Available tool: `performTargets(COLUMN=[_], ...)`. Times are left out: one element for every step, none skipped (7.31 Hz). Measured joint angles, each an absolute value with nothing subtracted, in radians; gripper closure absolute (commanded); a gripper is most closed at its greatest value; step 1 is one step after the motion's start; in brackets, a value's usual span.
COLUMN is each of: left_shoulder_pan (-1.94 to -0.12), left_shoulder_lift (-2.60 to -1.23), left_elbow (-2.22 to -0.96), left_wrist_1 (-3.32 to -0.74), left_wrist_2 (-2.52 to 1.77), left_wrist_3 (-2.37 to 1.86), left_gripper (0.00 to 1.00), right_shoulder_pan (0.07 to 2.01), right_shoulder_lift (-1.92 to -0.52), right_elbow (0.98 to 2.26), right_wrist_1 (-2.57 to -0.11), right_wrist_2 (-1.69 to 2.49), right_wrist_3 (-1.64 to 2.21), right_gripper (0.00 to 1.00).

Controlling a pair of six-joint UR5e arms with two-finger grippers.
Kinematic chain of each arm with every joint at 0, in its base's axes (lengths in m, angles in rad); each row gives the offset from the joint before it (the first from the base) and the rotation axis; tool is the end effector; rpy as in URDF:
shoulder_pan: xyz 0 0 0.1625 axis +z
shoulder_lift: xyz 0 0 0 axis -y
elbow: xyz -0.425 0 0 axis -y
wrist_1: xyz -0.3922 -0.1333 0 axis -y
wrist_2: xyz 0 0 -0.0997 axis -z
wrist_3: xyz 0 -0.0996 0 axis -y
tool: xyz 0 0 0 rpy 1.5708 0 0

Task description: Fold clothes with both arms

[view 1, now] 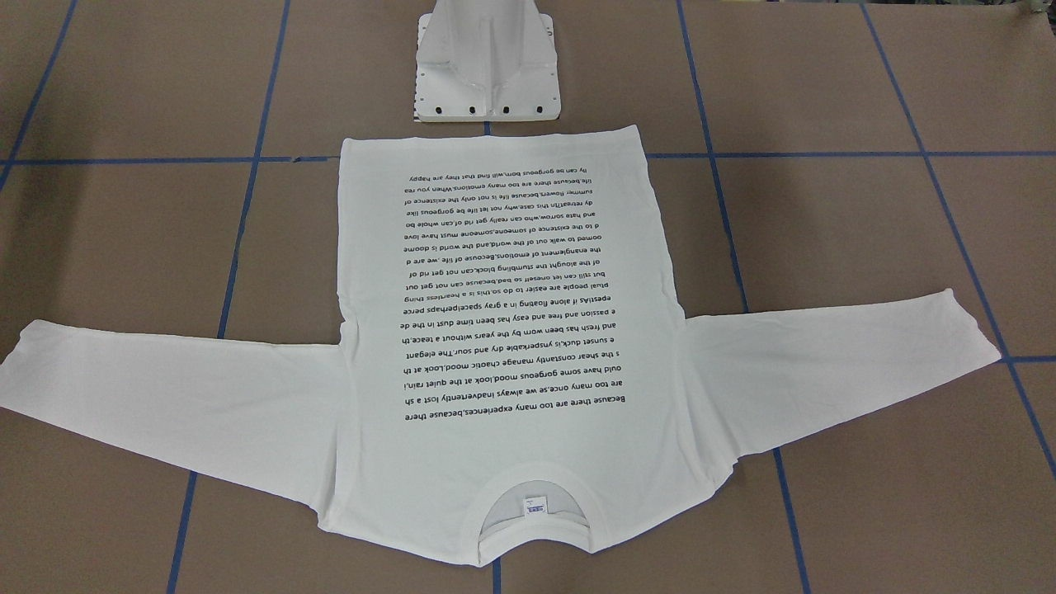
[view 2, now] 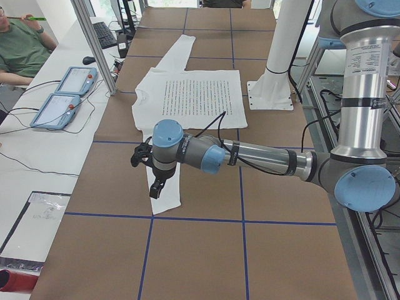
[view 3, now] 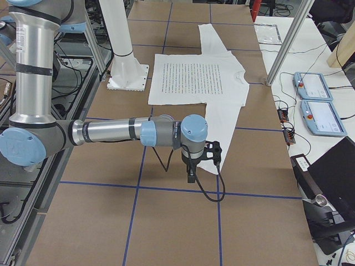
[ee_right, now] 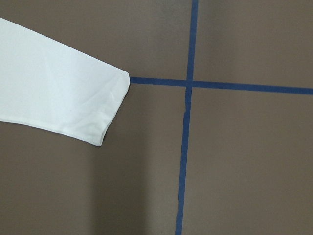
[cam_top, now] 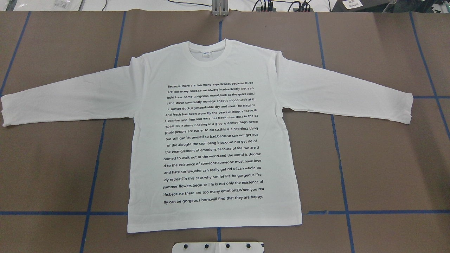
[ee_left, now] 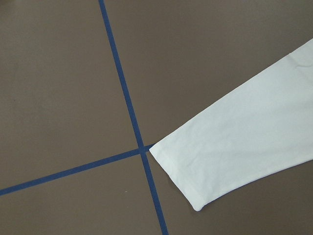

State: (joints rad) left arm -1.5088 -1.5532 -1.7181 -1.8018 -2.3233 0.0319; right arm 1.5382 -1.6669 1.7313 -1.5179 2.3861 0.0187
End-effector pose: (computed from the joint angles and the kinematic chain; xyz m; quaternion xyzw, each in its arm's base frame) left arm -0.0341 -0.5035 0.5695 0.1614 0.3639 0.1088 0.9109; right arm 0.0459 -0.4594 0.6165 0.0436 -0.3970 -0.0296 0.9163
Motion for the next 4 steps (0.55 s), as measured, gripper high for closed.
performTargets(left_shoulder_pan=[-1.507, -1.504, -1.501, -1.5], left_shoulder_lift=[-1.557, -1.568, -1.581, -1.586], left_elbow=[-1.704, -1.684, -1.666, -1.655], left_wrist_1=[-1.822, -1.83, -1.831, -1.832], left_wrist_2=[-2.329, -2.328, -2.323, -2.321], left_wrist_3=[0.033, 0.031, 0.03, 0.029], left_gripper=[0.0, 0.0, 0.0, 0.0], right_shoulder_pan=[1.49, 1.423, 1.366, 1.327], right_shoulder_lift=[-1.647, -1.612, -1.567, -1.516], right_elbow=[1.67, 1.597, 1.51, 1.417], right_wrist_1=[-1.393, -1.273, -1.173, -1.09], right_wrist_2=[2.386, 2.384, 2.379, 2.37], right_wrist_3=[0.095, 0.202, 0.275, 0.308], right_gripper=[0.0, 0.0, 0.0, 0.0])
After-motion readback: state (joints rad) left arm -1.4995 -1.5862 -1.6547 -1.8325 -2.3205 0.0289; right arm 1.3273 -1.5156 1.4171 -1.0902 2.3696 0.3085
